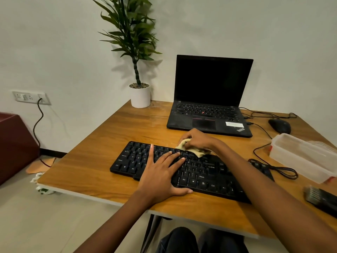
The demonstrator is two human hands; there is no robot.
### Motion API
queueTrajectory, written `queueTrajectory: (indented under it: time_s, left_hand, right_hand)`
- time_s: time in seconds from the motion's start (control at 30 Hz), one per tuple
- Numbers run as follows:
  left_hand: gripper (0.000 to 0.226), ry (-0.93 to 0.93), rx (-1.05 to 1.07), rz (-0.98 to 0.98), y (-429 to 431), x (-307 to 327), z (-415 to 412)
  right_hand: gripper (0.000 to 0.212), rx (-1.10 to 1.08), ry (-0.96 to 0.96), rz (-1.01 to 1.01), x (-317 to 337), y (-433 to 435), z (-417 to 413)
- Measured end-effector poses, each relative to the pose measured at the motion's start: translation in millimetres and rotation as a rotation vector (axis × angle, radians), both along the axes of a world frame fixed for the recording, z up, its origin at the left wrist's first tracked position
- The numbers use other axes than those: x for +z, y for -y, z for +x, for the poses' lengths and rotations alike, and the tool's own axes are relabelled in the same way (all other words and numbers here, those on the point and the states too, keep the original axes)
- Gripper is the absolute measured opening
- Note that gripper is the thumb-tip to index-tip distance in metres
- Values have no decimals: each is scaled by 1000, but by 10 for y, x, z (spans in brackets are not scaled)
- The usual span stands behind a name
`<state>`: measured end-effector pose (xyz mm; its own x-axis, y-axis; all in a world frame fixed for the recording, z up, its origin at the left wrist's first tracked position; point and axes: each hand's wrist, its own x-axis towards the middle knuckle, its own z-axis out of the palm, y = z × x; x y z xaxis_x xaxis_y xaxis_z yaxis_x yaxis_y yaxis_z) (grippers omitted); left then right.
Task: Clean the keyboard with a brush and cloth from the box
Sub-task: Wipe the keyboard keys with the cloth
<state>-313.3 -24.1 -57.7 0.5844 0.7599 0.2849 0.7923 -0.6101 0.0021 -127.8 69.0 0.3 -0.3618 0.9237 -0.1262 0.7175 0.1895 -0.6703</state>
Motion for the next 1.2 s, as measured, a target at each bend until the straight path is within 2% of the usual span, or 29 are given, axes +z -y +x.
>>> queueTrajectory:
  time_s: [0.23, 0.53, 0.73, 0.87, 1.0, 1.2]
  left_hand:
    - [96, 13, 11, 67, 8, -29, -14]
    - [93, 9, 27, 92, -6, -56, 4]
    - [91, 37, 12, 113, 5, -51, 4]
    - [90, 33, 8, 104, -13, -51, 7]
    - [88, 54, -2, 105, -25, -62, 4]
    - [88, 73, 5, 106, -6, -61, 3]
  right_hand:
    - [21, -35, 55, -92, 69, 73, 418]
    - [24, 23, -85, -18, -39, -111, -272]
    - [25, 32, 45, -50, 58, -80, 52]
    - [18, 59, 18, -43, 62, -201, -396]
    - [24, 51, -84, -18, -63, -328, -815]
    - [21, 101, 84, -104, 96, -240, -203]
